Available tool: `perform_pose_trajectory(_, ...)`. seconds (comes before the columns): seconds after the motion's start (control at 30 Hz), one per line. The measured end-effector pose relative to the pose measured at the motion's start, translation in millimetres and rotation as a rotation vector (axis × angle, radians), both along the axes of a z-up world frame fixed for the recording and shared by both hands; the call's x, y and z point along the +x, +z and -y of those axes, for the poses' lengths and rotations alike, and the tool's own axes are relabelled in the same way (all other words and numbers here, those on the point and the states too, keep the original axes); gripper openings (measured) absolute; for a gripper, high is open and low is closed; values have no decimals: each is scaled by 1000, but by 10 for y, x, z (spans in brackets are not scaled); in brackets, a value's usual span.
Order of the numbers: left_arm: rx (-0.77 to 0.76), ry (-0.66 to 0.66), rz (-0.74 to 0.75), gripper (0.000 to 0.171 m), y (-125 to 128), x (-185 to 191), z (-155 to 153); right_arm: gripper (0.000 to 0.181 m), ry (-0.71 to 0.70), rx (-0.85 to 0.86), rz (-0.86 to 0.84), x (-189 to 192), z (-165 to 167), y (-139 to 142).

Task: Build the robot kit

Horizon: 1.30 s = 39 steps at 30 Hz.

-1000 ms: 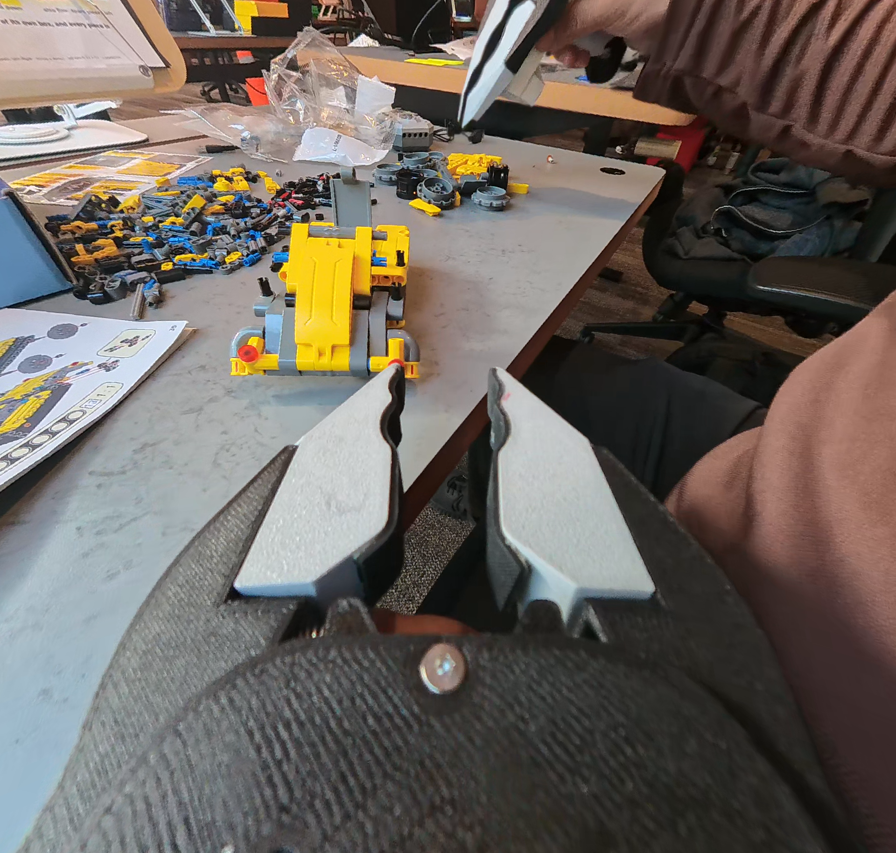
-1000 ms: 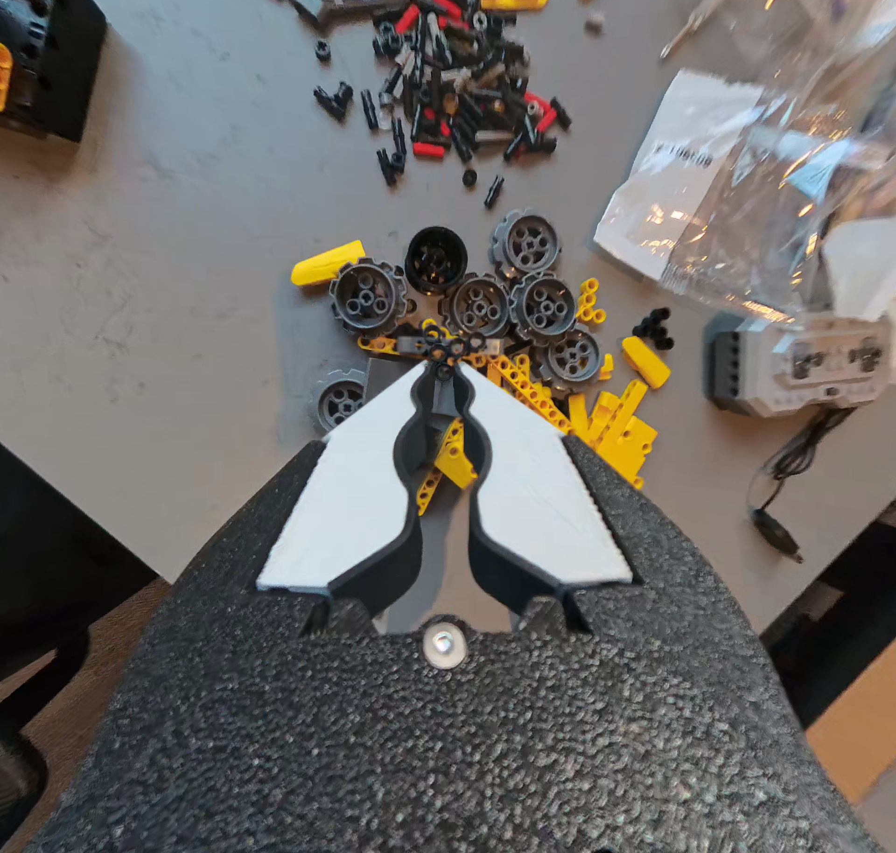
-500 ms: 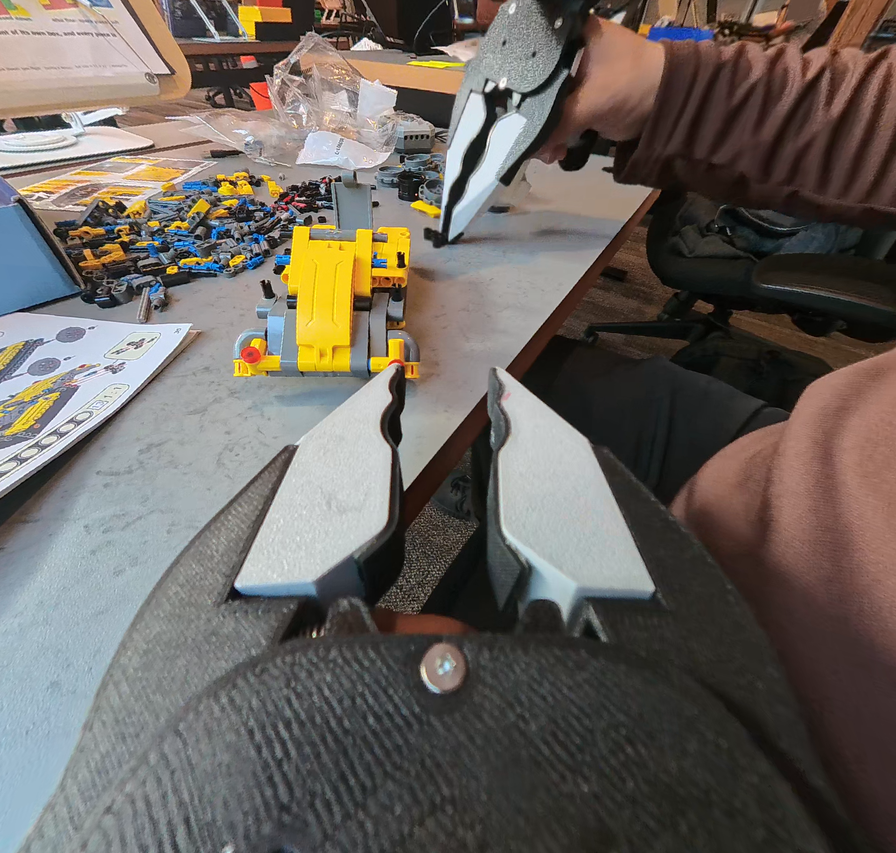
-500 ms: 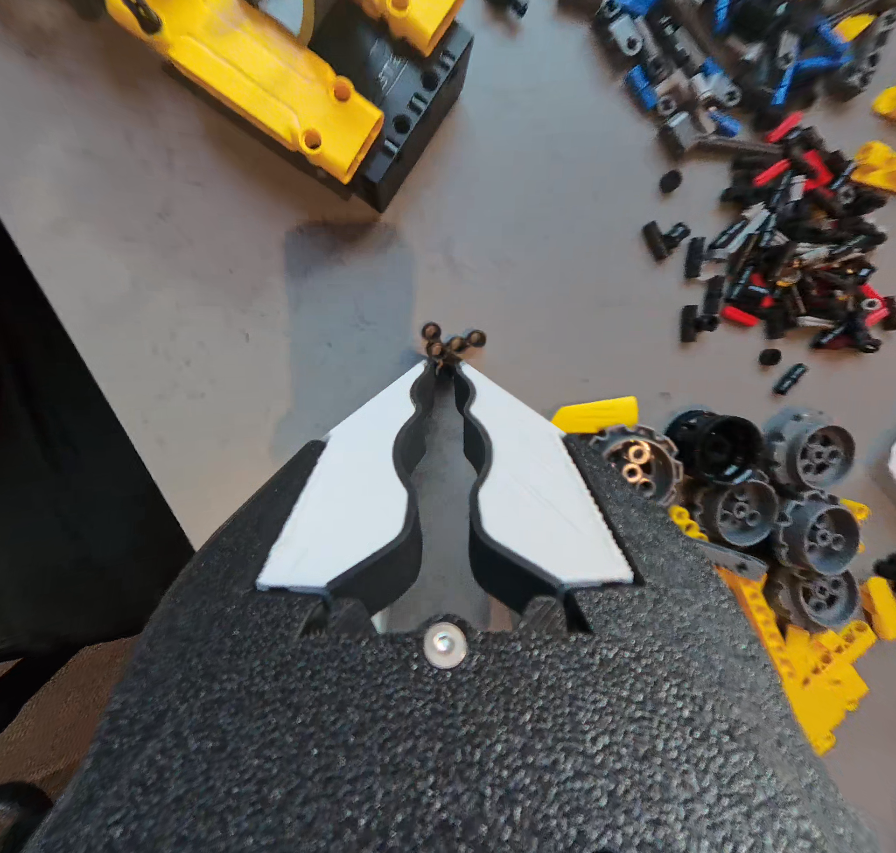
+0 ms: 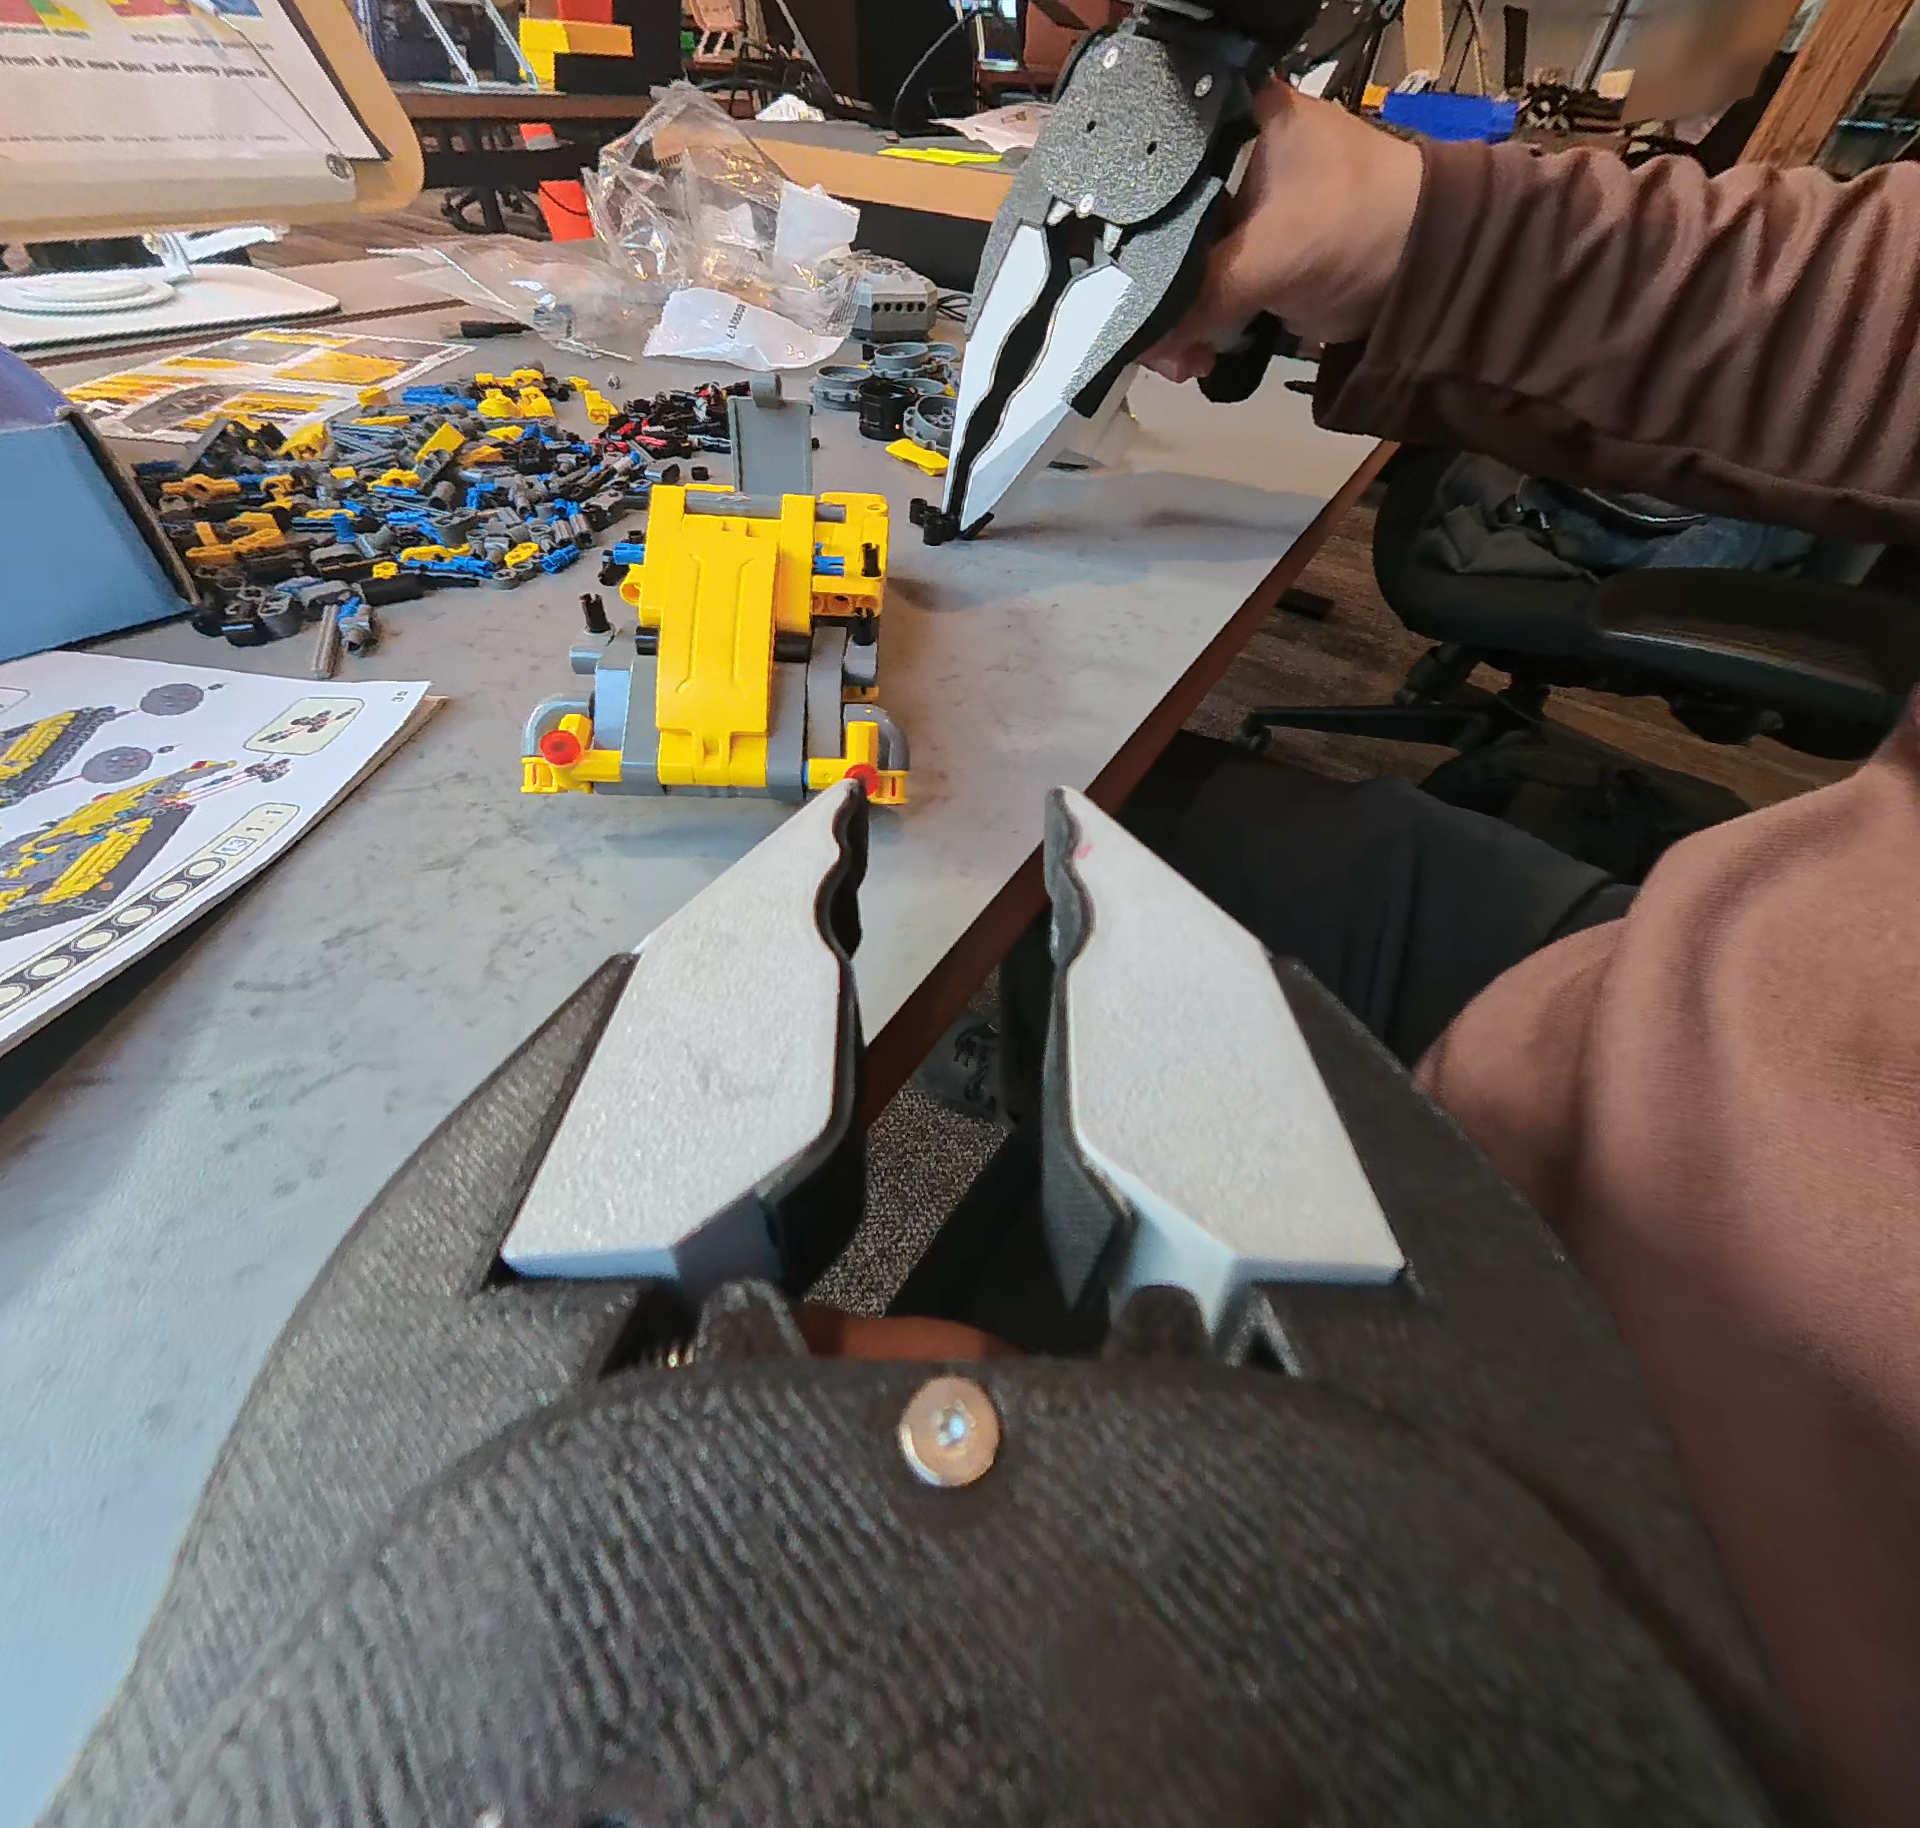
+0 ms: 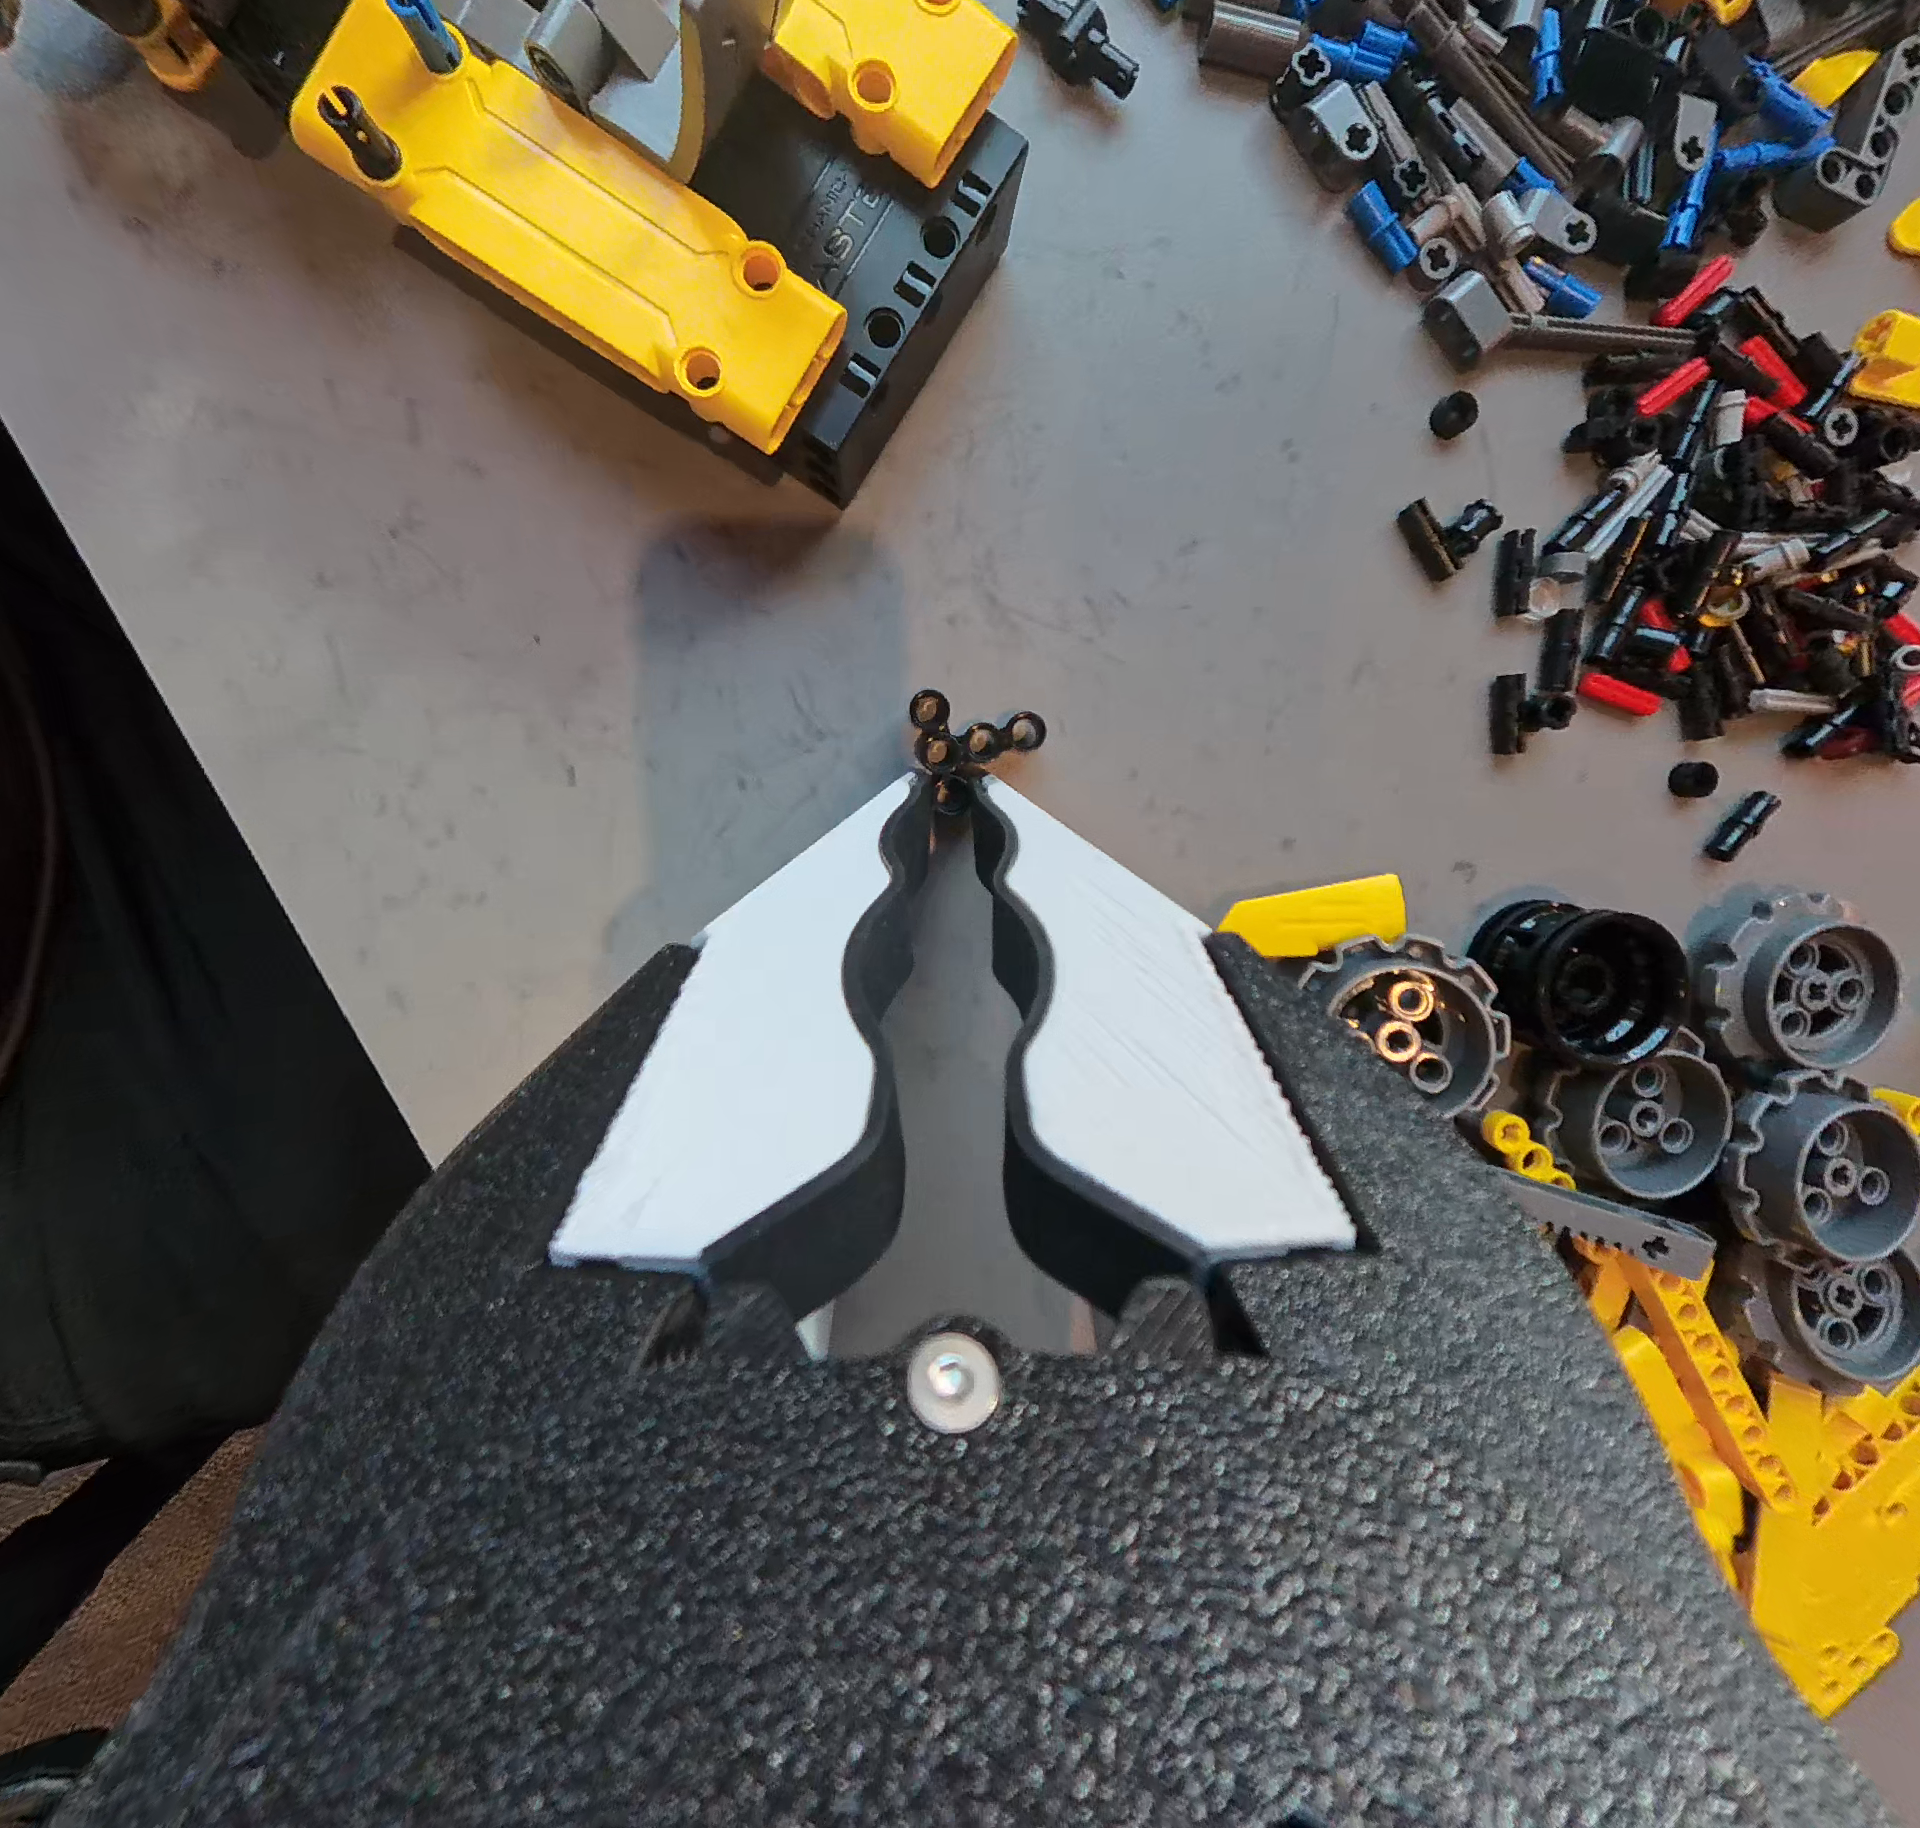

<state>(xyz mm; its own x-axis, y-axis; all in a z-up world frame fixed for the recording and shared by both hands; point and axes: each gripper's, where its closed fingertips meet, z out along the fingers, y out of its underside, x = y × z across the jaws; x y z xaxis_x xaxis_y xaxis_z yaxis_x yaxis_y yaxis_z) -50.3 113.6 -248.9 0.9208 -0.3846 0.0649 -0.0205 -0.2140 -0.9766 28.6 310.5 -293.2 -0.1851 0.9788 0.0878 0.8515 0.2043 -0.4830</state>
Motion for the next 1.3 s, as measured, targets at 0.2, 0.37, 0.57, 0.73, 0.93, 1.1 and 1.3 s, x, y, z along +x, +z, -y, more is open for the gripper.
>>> perform_pose_trajectory(0.2, -8, -6, 27, 31, 2, -4, 7, 4, -12, -9, -7, -27, 9, 1)
perform_pose_trajectory(0.37, -12, -6, 33, 31, -1, -7, 9, 8, -17, -24, -22, -18, 10, 16)
perform_pose_trajectory(0.57, -18, 9, 42, 31, -9, -29, 0, 14, -83, -31, -90, 106, -86, 236)
perform_pose_trajectory(0.73, -24, 3, 25, 31, -30, 13, -39, 16, -108, -72, -118, 182, -71, 220)
perform_pose_trajectory(0.93, -21, 11, -23, 31, -60, 21, -51, 19, -87, -121, -137, 65, 57, 109)
perform_pose_trajectory(1.1, -27, 13, -41, 31, -87, 16, -55, 20, -96, -124, -140, -17, 49, 73)
perform_pose_trajectory(1.3, -13, 15, -31, 31, -41, -8, -5, 4, -87, -170, -115, -123, 142, -5)
